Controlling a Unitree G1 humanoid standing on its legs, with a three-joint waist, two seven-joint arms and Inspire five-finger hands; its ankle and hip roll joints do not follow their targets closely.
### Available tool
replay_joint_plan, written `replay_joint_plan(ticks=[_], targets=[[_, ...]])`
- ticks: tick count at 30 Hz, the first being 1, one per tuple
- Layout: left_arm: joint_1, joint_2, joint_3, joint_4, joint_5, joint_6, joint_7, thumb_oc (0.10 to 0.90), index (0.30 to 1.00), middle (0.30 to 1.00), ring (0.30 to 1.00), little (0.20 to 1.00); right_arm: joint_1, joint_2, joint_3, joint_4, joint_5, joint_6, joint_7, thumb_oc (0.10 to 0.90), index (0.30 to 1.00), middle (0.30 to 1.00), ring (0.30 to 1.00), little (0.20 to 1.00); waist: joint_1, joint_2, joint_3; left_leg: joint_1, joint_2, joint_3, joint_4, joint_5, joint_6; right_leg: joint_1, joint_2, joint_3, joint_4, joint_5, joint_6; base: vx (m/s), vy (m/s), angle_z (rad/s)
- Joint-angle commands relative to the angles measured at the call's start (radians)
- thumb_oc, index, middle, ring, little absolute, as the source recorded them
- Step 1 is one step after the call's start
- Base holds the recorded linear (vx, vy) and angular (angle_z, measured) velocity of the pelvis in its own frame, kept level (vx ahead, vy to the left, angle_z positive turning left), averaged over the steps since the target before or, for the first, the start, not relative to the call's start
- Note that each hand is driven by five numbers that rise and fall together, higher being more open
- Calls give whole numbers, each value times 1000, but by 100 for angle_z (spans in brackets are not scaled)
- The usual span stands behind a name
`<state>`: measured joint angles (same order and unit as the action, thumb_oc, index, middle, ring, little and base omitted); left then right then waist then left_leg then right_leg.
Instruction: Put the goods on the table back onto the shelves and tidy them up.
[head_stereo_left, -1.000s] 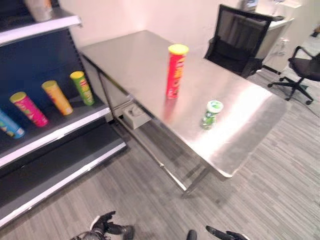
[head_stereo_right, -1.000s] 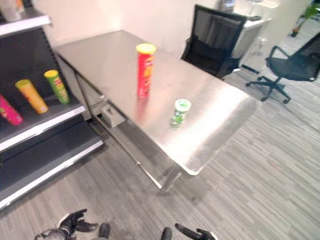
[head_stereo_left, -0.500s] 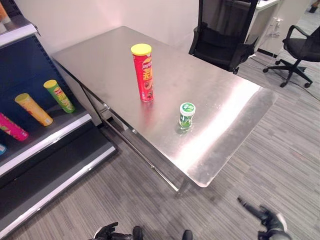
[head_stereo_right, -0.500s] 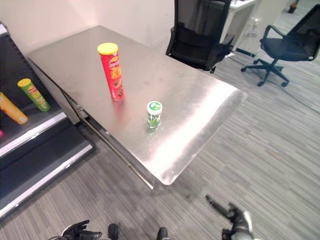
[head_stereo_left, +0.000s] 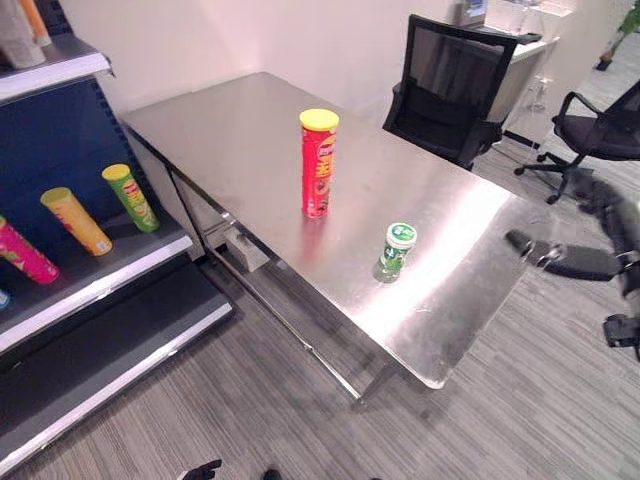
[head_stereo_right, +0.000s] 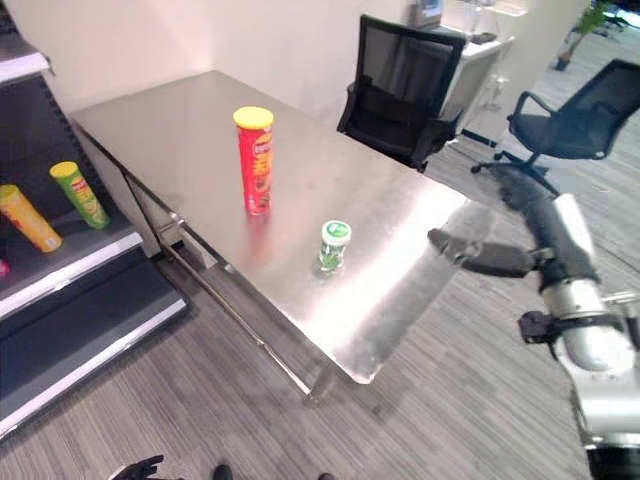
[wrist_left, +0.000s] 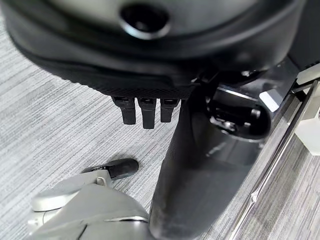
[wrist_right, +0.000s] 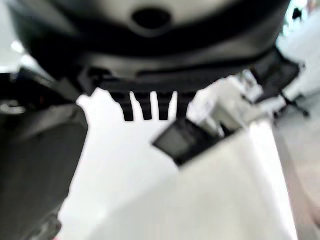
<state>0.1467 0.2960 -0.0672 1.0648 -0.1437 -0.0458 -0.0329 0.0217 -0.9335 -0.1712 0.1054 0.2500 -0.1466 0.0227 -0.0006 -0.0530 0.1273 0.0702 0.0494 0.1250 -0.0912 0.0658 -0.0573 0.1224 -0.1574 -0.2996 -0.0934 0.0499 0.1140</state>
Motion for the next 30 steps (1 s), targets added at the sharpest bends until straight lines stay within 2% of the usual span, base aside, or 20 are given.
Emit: replay_joint_plan(ticks=[1,4,7,8,15,29,30], targets=[[-46,8,-35,11,28,-30,-20,800,900,900,900,900,-121,-28,-26,17,17,-28,-11,800,900,900,900,900,43,8,-21,32,89,20,4,-69,-55,-46,-82,8,9,61,99,19,-26,11],[-44,15,-48,-46,4,-35,-17,800,900,900,900,900,-163,17,42,66,-53,-14,-48,800,900,900,900,900,63,16,-19,21,90,3,4,-62,-57,-37,-85,-15,7,55,97,37,-43,15],[-42,15,-52,-58,3,-37,-11,800,900,900,900,900,-181,30,52,78,-107,-15,-85,800,900,900,900,900,68,21,-18,16,88,-4,4,-61,-57,-36,-85,-22,7,54,98,21,-19,11],[-41,16,-54,-73,2,-39,-3,800,900,900,900,900,-202,38,64,83,-161,-17,-123,800,900,900,900,900,74,23,-13,10,87,-10,4,-58,-57,-36,-87,-31,7,53,99,0,0,0],[-39,22,-70,-118,-14,-41,11,800,900,900,900,900,-262,46,105,96,-218,-8,-175,800,900,900,900,900,86,29,-3,-19,83,-36,4,-48,-56,-44,-89,-45,7,51,98,2,0,12],[-37,40,-88,-169,-16,-41,17,800,900,900,900,900,-361,60,198,121,-277,7,-210,800,900,900,900,900,128,10,0,-21,75,-70,4,-55,-51,-20,-91,-78,7,43,97,17,2,12],[-34,41,-88,-172,-16,-41,17,800,900,900,900,900,-362,62,200,120,-282,8,-211,726,789,789,789,789,130,9,0,-21,74,-71,4,-56,-50,-19,-91,-79,7,42,97,15,5,7]])
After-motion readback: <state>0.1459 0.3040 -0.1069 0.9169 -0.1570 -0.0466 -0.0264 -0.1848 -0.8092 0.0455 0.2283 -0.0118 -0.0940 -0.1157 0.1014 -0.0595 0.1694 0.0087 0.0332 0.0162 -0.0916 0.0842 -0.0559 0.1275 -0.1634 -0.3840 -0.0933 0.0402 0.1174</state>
